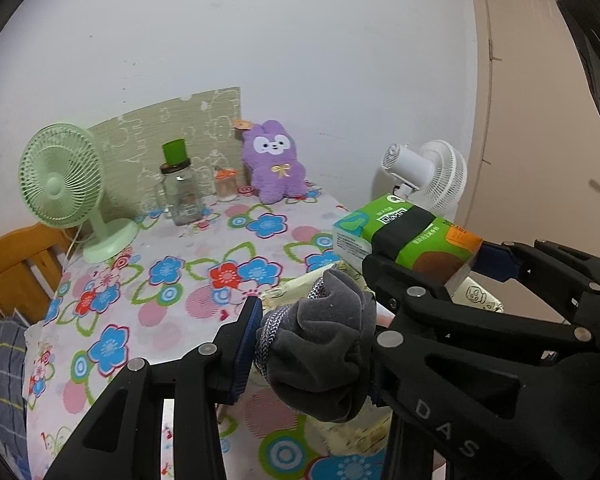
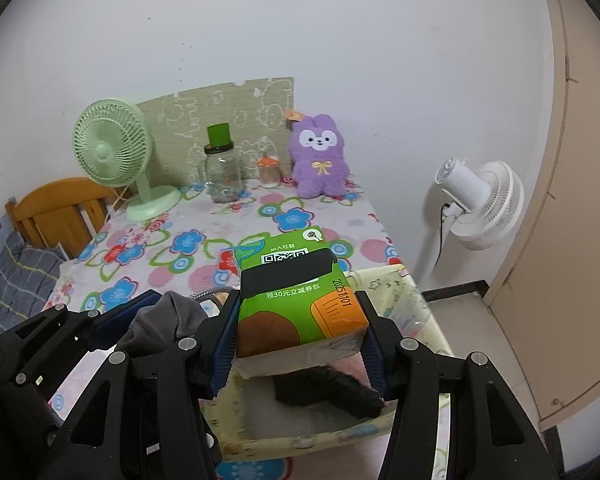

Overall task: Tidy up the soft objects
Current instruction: 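Carry the grey hat with the left tool while the right tool carries the green tissue pack to the box, then open the left tool over the box while the right tool releases the green tissue pack inside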

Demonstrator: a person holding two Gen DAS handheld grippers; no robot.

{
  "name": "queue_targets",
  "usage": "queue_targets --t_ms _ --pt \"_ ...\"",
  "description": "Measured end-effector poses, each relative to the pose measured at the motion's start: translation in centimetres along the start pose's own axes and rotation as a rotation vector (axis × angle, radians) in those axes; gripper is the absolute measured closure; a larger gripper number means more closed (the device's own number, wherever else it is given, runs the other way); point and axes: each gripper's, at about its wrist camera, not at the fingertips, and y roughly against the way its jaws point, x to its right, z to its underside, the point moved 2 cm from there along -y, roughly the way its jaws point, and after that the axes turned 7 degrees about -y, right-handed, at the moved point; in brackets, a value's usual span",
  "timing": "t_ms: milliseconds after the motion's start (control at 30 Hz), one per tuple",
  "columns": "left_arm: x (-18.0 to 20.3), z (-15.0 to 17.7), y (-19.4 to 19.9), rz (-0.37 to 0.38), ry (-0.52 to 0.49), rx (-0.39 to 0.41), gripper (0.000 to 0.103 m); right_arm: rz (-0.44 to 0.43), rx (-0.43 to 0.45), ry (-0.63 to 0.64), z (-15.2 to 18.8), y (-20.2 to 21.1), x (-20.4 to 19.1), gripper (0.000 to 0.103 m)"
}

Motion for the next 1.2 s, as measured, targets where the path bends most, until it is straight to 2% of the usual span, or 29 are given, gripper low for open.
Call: queue_targets --t_ms 267,867,900,1000,1067,1200 --pt "1.7 -0.9 -1.7 0.028 -0.022 -0.019 0.058 0.021 -0.008 -0.001 -0.3 -1.0 2.1 0.046" --pt "3.6 -1.1 -6.9 0.080 -0.085 -0.130 0.056 0.044 -0.089 -0.051 0.2 -5.2 5.6 0.046" --pt "3.7 -1.1 -7.3 0.083 -0.091 -0.141 0.054 0.046 -0.093 -0.055 0.3 -5.4 5.7 0.046" --pt "4.0 -1.0 -7.8 0.077 -0.102 -0.157 0.036 0.046 -0.108 -0.067 0.5 -6.0 6.1 0.046" --pt "4.0 -1.0 -8.0 0.075 -0.106 -0.159 0.034 0.048 -0.110 -0.069 0.6 -6.3 6.2 0.046" --pt "3.9 -0.9 -8.3 0.081 -0.105 -0.174 0.019 0.038 -0.120 -0.074 0.6 -6.7 6.3 0.046"
